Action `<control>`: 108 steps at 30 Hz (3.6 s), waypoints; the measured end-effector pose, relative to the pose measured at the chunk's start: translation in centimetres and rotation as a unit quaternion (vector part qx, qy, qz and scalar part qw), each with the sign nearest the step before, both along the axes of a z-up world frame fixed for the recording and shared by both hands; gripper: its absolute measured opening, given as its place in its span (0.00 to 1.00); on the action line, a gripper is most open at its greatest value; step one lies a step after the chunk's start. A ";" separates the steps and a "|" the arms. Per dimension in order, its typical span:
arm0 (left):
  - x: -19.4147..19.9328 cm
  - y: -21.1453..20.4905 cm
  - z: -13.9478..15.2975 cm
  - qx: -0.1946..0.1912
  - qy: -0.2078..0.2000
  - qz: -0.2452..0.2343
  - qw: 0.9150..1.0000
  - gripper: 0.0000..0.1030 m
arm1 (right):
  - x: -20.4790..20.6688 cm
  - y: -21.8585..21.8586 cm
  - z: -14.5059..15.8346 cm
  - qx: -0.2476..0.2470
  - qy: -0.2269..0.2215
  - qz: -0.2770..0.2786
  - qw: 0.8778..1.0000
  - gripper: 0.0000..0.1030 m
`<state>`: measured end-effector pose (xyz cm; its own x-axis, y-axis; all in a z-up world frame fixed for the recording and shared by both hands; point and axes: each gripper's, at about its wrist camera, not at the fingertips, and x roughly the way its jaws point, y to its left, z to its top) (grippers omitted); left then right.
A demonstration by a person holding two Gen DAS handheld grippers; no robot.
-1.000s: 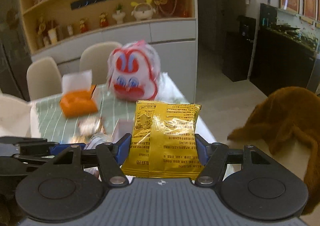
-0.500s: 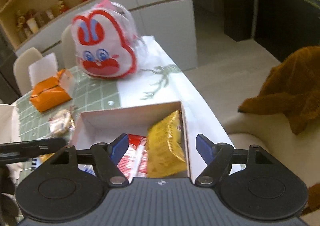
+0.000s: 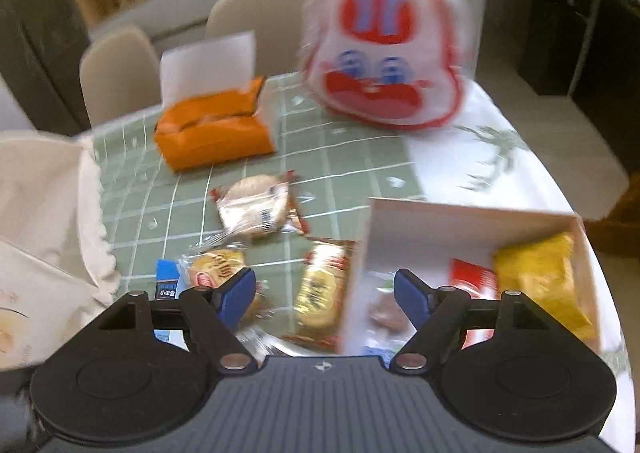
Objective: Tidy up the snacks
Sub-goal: 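Reach the right tool toward a round bread packet while the left tool reaches the bread-stick packet, then close the left tool on the bread-stick packet while the right tool moves to the chocolate square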
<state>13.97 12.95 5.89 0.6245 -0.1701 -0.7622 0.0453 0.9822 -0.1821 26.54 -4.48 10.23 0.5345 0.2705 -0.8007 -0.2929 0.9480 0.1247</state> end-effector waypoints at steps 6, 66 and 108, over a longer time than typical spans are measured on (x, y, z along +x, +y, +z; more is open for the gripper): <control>-2.7 3.2 -0.9 -0.065 0.009 0.017 0.998 0.41 | 3.4 7.3 -2.6 -0.127 -0.004 0.035 0.991 0.40; -8.6 2.8 -1.8 -0.117 0.128 -0.016 0.985 0.39 | -20.4 -4.1 -5.0 -0.025 0.027 -0.012 0.999 0.66; -2.7 3.2 -2.5 -0.137 0.073 0.130 0.979 0.44 | -18.3 1.4 -7.3 0.020 0.046 -0.020 0.999 0.62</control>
<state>11.27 16.18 3.42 0.5625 -0.2300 -0.7942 -0.2457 0.8706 -0.4262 8.22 -3.09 2.98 0.4709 0.2830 -0.8356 -0.2408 0.9524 0.1869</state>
